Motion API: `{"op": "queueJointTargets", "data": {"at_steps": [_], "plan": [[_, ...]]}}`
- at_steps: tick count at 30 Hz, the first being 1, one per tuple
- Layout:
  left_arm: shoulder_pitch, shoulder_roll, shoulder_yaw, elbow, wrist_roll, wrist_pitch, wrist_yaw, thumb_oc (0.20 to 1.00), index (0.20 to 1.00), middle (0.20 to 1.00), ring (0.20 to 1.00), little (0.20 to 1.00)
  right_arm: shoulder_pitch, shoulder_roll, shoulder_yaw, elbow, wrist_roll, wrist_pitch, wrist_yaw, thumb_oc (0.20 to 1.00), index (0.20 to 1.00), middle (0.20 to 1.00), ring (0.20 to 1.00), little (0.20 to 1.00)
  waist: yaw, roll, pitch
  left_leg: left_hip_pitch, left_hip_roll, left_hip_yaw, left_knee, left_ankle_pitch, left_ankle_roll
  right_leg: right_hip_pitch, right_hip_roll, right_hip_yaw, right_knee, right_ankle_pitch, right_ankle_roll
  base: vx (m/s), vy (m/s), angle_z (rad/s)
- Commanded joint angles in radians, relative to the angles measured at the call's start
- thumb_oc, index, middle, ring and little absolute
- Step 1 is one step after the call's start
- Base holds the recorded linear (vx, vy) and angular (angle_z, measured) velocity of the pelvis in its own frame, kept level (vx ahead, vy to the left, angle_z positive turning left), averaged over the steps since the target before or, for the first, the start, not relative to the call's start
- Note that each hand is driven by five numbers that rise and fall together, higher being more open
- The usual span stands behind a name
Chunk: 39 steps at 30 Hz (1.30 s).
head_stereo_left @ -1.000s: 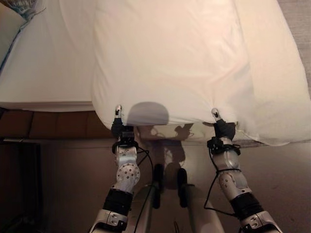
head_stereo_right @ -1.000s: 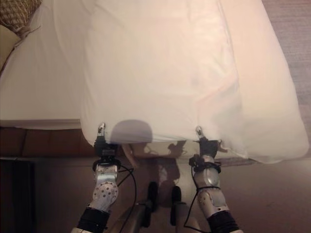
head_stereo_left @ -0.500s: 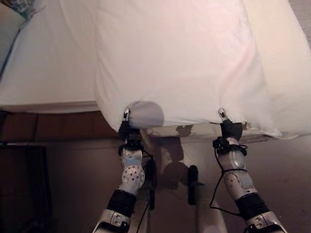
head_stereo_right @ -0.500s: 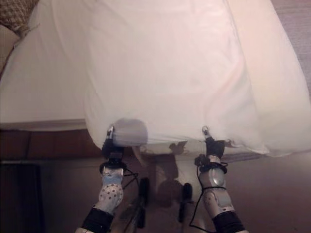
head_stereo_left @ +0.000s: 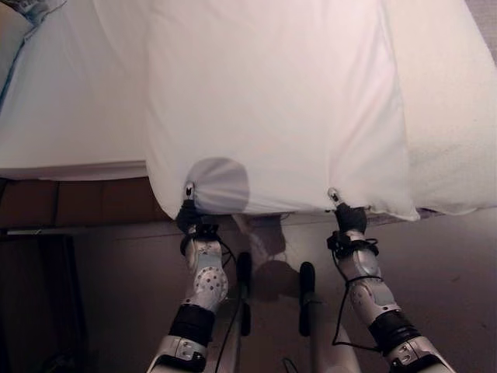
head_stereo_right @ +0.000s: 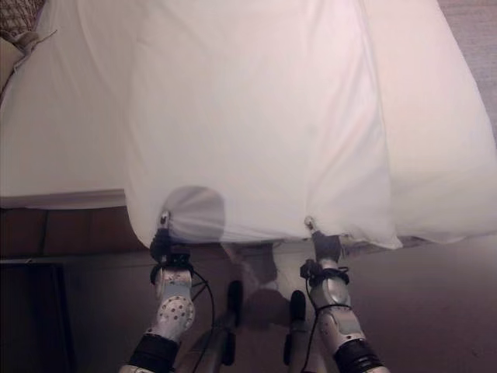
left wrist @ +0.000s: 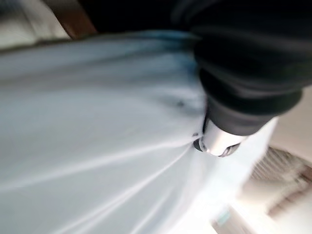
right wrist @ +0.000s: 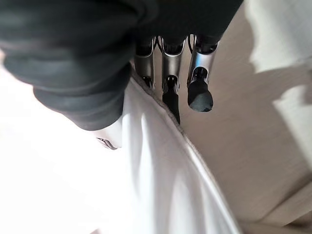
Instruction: Make the bed
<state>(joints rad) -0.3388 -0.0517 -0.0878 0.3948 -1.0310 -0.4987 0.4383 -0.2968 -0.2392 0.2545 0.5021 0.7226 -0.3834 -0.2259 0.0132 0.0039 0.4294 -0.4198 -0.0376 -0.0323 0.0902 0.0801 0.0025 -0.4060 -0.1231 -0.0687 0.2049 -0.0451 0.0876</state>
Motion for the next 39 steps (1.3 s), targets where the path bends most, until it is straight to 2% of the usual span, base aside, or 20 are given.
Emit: {"op": "queueJointTargets", "data": {"at_steps": [1,3,4,6,9,17,22,24,25,26,27,28,29,30,31,32,33,34,35,39], "plan": [[0.074,0.03,0.21,0.155,-0.048,-0.107,0.106,0.2,0.2,0.2,0.2,0.2,0.028,-0.046,-0.012,0.105,-0.02,0.011,-0.017,0.2,0.2,0.2,0.2,0.2,0.026,-0.013,-0.008,-0.042,-0.026,0.026,0.025,-0.019,-0.031,-0.061,0.0,-0.011,-0.093,0.132,0.026,0.01,-0.039,0.14],[0.044,0.034,0.249,0.324,-0.045,-0.067,0.121,0.2,0.2,0.2,0.2,0.2,0.012,-0.039,0.022,0.23,-0.099,0.05,-0.036,0.2,0.2,0.2,0.2,0.2,0.026,-0.012,0.0,-0.038,-0.023,0.025,0.03,-0.025,-0.031,-0.06,0.002,-0.009,-0.077,0.119,0.025,0.03,-0.033,0.07],[0.036,0.04,0.26,0.353,-0.043,-0.073,0.12,0.2,0.2,0.2,0.2,0.2,0.009,-0.032,0.037,0.259,-0.102,0.061,-0.022,0.2,0.2,0.2,0.2,0.2,0.025,-0.015,-0.001,-0.042,-0.022,0.026,0.03,-0.023,-0.03,-0.066,0.002,-0.009,-0.073,0.119,0.025,0.0,0.0,0.0],[0.025,0.066,0.283,0.465,0.014,-0.036,0.138,0.2,0.2,0.2,0.2,0.2,0.01,-0.029,0.07,0.347,-0.152,0.1,0.001,0.2,0.2,0.2,0.2,0.2,0.027,-0.018,0.005,-0.039,-0.023,0.025,0.033,-0.024,-0.031,-0.063,0.001,-0.011,-0.065,0.113,0.024,0.02,-0.016,0.01],[0.018,0.104,0.347,0.574,0.048,-0.038,0.187,0.2,0.2,0.2,0.2,0.2,0.024,-0.001,0.086,0.446,-0.162,0.138,0.025,0.2,0.2,0.2,0.2,0.2,0.029,-0.018,0.0,-0.033,-0.02,0.024,0.029,-0.026,-0.031,-0.058,-0.001,-0.015,-0.059,0.107,0.025,0.03,-0.011,0.04],[0.022,0.221,0.439,0.703,0.112,-0.031,0.228,0.2,0.2,0.2,0.2,0.2,0.048,0.036,0.118,0.538,-0.12,0.194,0.143,0.2,0.2,0.2,0.2,0.2,0.044,-0.022,0.005,-0.018,-0.019,0.022,0.027,-0.033,-0.032,-0.033,-0.01,-0.028,-0.061,0.099,0.03,0.04,0.0,0.0],[0.033,0.247,0.454,0.719,0.138,-0.035,0.247,0.2,0.2,0.2,0.2,0.2,0.057,0.033,0.125,0.521,-0.109,0.19,0.164,0.2,0.2,0.2,0.2,0.2,0.044,-0.026,0.003,-0.008,-0.018,0.02,0.026,-0.037,-0.035,-0.019,-0.014,-0.036,-0.06,0.094,0.033,0.02,0.001,0.0],[0.052,0.24,0.45,0.683,0.131,-0.047,0.228,0.2,0.2,0.2,0.2,0.2,0.064,0.029,0.114,0.493,-0.095,0.169,0.155,0.2,0.2,0.2,0.2,0.2,0.045,-0.025,-0.003,-0.003,-0.016,0.019,0.027,-0.038,-0.035,-0.011,-0.016,-0.037,-0.063,0.093,0.034,0.04,0.001,0.01],[0.069,0.231,0.449,0.637,0.105,-0.074,0.203,0.2,0.2,0.2,0.2,0.2,0.072,0.026,0.105,0.454,-0.089,0.147,0.146,0.2,0.2,0.2,0.2,0.2,0.046,-0.026,-0.009,0.001,-0.016,0.018,0.025,-0.039,-0.036,-0.005,-0.016,-0.039,-0.067,0.093,0.034,0.05,-0.008,0.03],[0.117,0.206,0.413,0.437,0.053,-0.105,0.081,0.2,0.2,0.2,0.2,0.2,0.093,0.006,0.079,0.32,-0.067,0.097,0.134,0.2,0.2,0.2,0.2,0.2,0.047,-0.022,-0.014,0.012,-0.015,0.01,0.02,-0.04,-0.035,0.008,-0.014,-0.041,-0.071,0.087,0.035,0.05,-0.007,0.06],[0.12,0.204,0.411,0.434,0.053,-0.105,0.081,0.2,0.2,0.2,0.2,0.2,0.095,0.006,0.079,0.318,-0.068,0.098,0.133,0.2,0.2,0.2,0.2,0.2,0.047,-0.021,-0.017,0.009,-0.016,0.01,0.018,-0.036,-0.035,0.006,-0.015,-0.041,-0.073,0.091,0.035,0.04,-0.007,0.1],[0.178,0.192,0.367,0.225,-0.018,-0.11,-0.051,0.2,0.2,0.2,0.2,0.2,0.127,-0.027,0.056,0.132,-0.077,0.044,0.108,0.2,0.2,0.2,0.2,0.2,0.048,-0.019,-0.02,0.015,-0.015,0.002,0.015,-0.035,-0.034,0.013,-0.012,-0.042,-0.077,0.089,0.035,0.01,-0.005,0.08],[0.18,0.191,0.366,0.224,-0.019,-0.111,-0.052,0.2,0.2,0.2,0.2,0.2,0.129,-0.028,0.056,0.13,-0.077,0.045,0.107,0.2,0.2,0.2,0.2,0.2,0.048,-0.018,-0.024,0.012,-0.016,0.001,0.013,-0.032,-0.034,0.011,-0.012,-0.042,-0.079,0.092,0.035,0.02,-0.012,0.11],[0.216,0.185,0.328,0.067,-0.087,-0.091,-0.162,0.2,0.2,0.2,0.2,0.2,0.153,-0.043,0.024,-0.014,-0.082,0.009,0.076,0.2,0.2,0.2,0.2,0.2,0.047,-0.016,-0.02,0.017,-0.018,-0.007,0.012,-0.032,-0.032,0.018,-0.009,-0.043,-0.079,0.089,0.033,0.0,-0.003,0.09],[0.217,0.185,0.327,0.067,-0.089,-0.091,-0.164,0.2,0.2,0.2,0.2,0.2,0.155,-0.043,0.024,-0.016,-0.083,0.01,0.075,0.2,0.2,0.2,0.2,0.2,0.047,-0.016,-0.023,0.014,-0.018,-0.008,0.011,-0.029,-0.032,0.015,-0.009,-0.043,-0.081,0.092,0.033,0.01,-0.019,0.15],[0.23,0.198,0.312,-0.027,-0.12,-0.054,-0.249,0.2,0.2,0.2,0.2,0.2,0.169,-0.064,-0.014,-0.125,-0.107,-0.002,0.063,0.2,0.2,0.2,0.2,0.2,0.046,-0.015,-0.024,0.012,-0.021,-0.016,0.011,-0.027,-0.03,0.015,-0.01,-0.046,-0.081,0.091,0.032,0.0,-0.013,0.11],[0.231,0.198,0.311,-0.027,-0.122,-0.054,-0.251,0.2,0.2,0.2,0.2,0.2,0.171,-0.064,-0.015,-0.127,-0.108,-0.001,0.062,0.2,0.2,0.2,0.2,0.2,0.046,-0.014,-0.025,0.012,-0.021,-0.017,0.011,-0.027,-0.03,0.015,-0.01,-0.047,-0.081,0.09,0.032,0.01,-0.021,0.12],[0.251,0.22,0.286,-0.128,-0.164,-0.003,-0.344,0.2,0.2,0.2,0.2,0.2,0.185,-0.086,-0.047,-0.273,-0.128,-0.019,0.069,0.2,0.2,0.2,0.2,0.2,0.043,-0.012,-0.023,0.016,-0.024,-0.024,0.009,-0.029,-0.028,0.02,-0.01,-0.05,-0.08,0.087,0.033,0.01,-0.006,0.07],[0.252,0.22,0.285,-0.128,-0.164,-0.003,-0.344,0.2,0.2,0.2,0.2,0.2,0.186,-0.086,-0.047,-0.274,-0.129,-0.018,0.069,0.2,0.2,0.2,0.2,0.2,0.043,-0.012,-0.026,0.013,-0.024,-0.024,0.008,-0.026,-0.028,0.017,-0.011,-0.05,-0.081,0.09,0.033,0.01,0.0,0.1],[0.266,0.232,0.28,-0.299,-0.233,0.007,-0.47,0.2,0.2,0.2,0.2,0.2,0.189,-0.1,-0.052,-0.423,-0.151,-0.031,0.127,0.2,0.2,0.2,0.2,0.2,0.043,-0.011,-0.024,0.008,-0.026,-0.03,0.01,-0.026,-0.023,0.007,-0.007,-0.047,-0.073,0.084,0.03,0.0,0.007,0.02]]}}
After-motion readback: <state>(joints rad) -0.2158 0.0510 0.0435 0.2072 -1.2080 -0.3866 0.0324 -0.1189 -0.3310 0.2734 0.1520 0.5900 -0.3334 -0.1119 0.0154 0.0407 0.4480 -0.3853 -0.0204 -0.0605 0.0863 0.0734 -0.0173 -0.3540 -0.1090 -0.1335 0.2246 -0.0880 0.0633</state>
